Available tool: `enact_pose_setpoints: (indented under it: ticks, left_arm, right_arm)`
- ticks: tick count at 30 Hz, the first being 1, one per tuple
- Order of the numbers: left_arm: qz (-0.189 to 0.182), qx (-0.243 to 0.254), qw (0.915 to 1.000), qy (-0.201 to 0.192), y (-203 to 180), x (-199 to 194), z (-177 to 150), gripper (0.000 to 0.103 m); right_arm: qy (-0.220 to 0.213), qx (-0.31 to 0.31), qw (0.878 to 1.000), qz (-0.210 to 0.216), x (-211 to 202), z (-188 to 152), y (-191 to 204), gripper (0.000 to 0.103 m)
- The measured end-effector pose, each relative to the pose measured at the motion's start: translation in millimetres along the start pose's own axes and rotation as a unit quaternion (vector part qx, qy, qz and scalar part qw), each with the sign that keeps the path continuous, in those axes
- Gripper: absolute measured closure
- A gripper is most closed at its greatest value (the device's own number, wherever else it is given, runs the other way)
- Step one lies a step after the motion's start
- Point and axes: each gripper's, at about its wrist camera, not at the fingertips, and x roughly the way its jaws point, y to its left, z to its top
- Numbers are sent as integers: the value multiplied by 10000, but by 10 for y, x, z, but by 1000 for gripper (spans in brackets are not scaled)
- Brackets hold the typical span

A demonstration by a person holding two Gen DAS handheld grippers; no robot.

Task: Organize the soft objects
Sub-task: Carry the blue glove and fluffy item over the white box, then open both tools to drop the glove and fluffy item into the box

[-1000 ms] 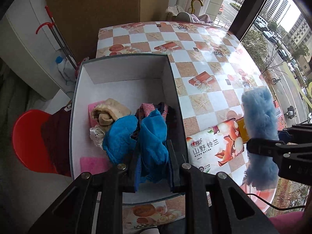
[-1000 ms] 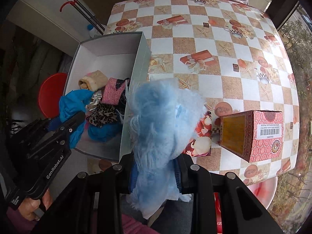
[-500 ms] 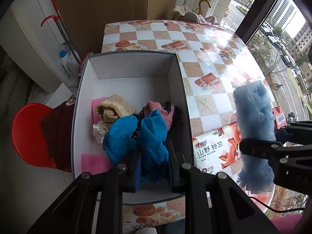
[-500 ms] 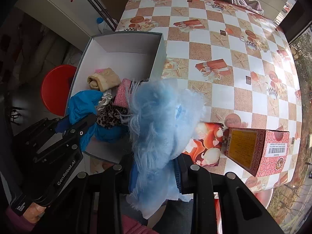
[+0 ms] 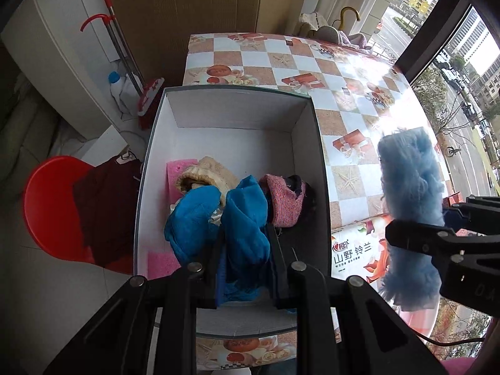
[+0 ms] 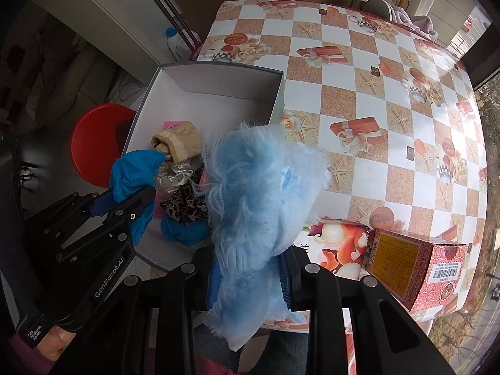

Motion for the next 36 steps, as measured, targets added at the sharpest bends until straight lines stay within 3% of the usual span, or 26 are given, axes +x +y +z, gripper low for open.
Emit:
enact_pose_setpoints:
  ticks: [34,35,36]
  left_arm:
    - [12,-160,9998,149,80,130,192,79]
    - [-97,-185,9998,76,76,109,197,74]
    - [-183,-206,9996,-15,71,78,195,60]
  right_arm:
    - [-80,-432,9990,-54,212,688,316,72]
    - [-86,-433,9990,-41,216,708,317,72]
    - [-95,-439,9990,-8,214,732,323,72]
